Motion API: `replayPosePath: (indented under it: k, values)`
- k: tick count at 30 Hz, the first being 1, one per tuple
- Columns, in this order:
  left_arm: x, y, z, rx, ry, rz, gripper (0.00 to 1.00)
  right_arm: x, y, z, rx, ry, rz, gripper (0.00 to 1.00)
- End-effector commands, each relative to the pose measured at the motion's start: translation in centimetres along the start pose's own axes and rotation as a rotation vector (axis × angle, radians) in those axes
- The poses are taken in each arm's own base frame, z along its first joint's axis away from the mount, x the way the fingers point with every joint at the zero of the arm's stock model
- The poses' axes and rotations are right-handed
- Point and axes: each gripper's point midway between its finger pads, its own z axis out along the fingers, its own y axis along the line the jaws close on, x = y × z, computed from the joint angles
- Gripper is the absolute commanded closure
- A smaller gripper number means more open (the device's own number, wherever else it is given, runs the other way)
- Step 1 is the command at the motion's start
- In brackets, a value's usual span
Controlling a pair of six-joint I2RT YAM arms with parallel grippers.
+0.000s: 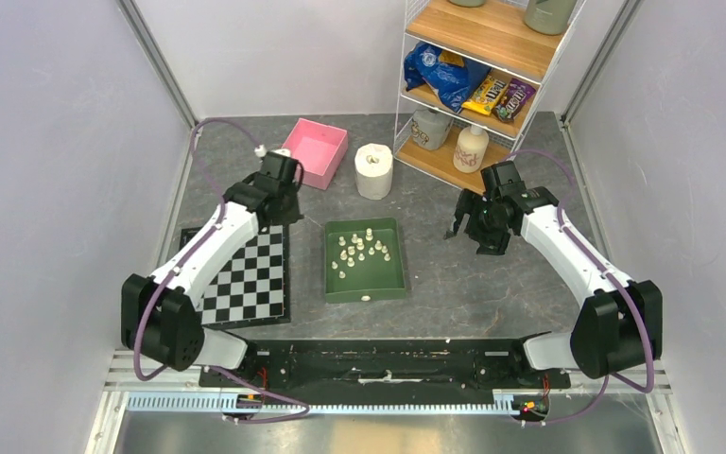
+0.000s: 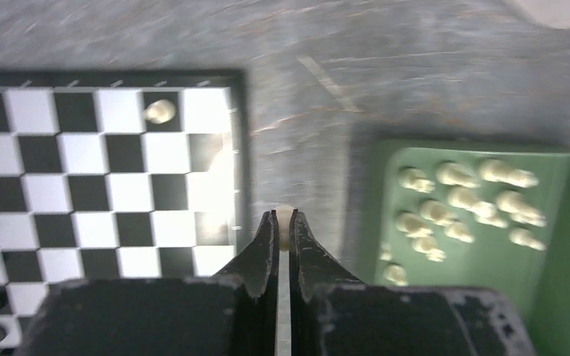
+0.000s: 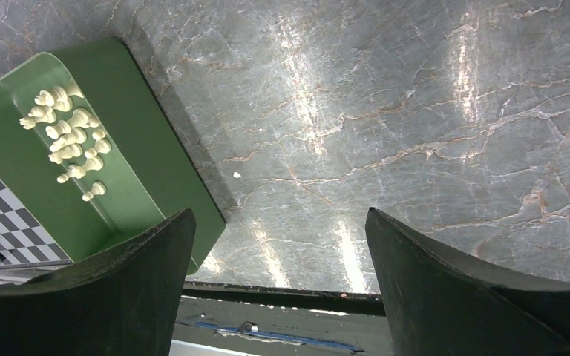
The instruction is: Set up the chess pieces on the board
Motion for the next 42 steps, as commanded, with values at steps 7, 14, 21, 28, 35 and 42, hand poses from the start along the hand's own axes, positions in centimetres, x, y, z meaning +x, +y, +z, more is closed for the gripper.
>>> replayPosePath:
  k: [7,14,21,28,35,42]
  values:
    - [4.0,9.2,3.5,-0.167,0.139,-0.091,0.98,-0.7,1.1,-0.3,-0.042,-0.014,-0.007,0.07]
    - [4.4,10.9,5.5,-0.185,0.172,-0.139,0.98,-0.5,0.9,-0.1,-0.036,-0.006,-0.008,0.06]
    - [4.5,11.2,7.1,-0.199,0.192,-0.153,0.98,-0.8,1.2,-0.1,-0.041,-0.01,-0.019,0.03]
    - [4.0,11.8,7.9,-0.211,0.185,-0.167,0.98,-1.1,1.8,-0.4,-0.068,-0.013,-0.036,0.03]
    - [3.7,11.9,8.6,-0.203,0.182,-0.167,0.98,-0.6,1.5,-0.4,-0.07,-0.006,-0.03,0.03]
    - [3.7,11.9,9.2,-0.208,0.196,-0.165,0.98,-0.4,1.6,-0.4,-0.075,-0.002,-0.027,0.03]
